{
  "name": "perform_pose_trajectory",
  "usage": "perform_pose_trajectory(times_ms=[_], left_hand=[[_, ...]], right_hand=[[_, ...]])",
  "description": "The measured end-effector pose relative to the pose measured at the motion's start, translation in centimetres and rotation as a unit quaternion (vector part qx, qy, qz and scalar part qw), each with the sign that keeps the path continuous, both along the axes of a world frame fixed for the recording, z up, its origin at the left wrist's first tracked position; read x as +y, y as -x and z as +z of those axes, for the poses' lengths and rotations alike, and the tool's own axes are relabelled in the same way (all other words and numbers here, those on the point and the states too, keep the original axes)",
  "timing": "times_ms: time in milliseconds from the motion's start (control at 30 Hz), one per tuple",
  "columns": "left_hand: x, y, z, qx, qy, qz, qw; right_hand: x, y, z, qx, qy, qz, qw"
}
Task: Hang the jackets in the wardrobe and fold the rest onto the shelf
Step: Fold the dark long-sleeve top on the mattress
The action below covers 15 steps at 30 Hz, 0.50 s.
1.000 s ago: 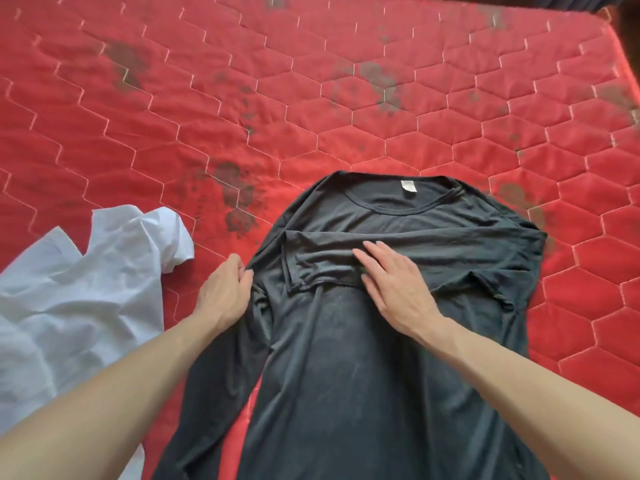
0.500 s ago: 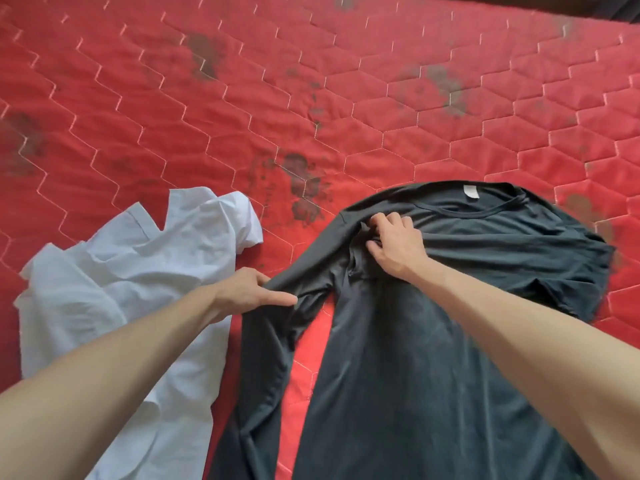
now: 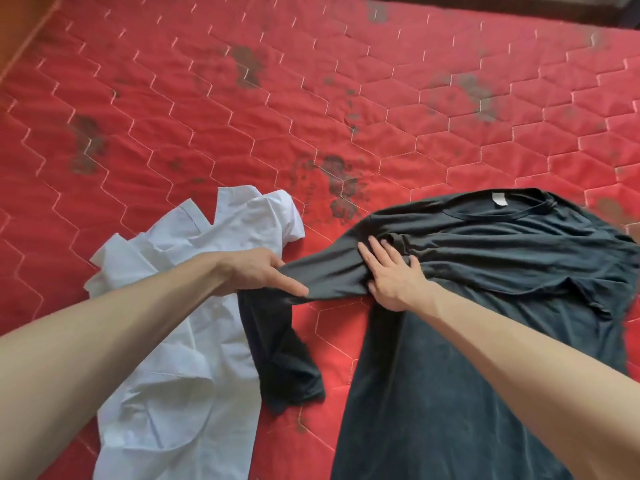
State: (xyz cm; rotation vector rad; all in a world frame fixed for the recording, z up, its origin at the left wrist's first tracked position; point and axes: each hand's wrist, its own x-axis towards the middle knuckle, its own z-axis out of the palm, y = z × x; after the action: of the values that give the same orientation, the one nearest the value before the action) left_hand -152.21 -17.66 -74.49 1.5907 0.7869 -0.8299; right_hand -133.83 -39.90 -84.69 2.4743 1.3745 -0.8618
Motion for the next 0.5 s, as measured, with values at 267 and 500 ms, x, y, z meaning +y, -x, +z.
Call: perform_pose_trajectory(times_ms=[267, 500], left_hand=[[5.1, 4.0, 2.8, 0.012, -0.01, -0.029, 0.999], [8.0, 7.8, 2.6, -0.072, 0.039, 0.187, 0.979]], right_hand=[[1.6, -0.4, 0.0, 0.045, 0.08, -0.03, 0.995], [3.0, 0.3, 0.8, 0.021, 0.052, -0.06, 0.997]])
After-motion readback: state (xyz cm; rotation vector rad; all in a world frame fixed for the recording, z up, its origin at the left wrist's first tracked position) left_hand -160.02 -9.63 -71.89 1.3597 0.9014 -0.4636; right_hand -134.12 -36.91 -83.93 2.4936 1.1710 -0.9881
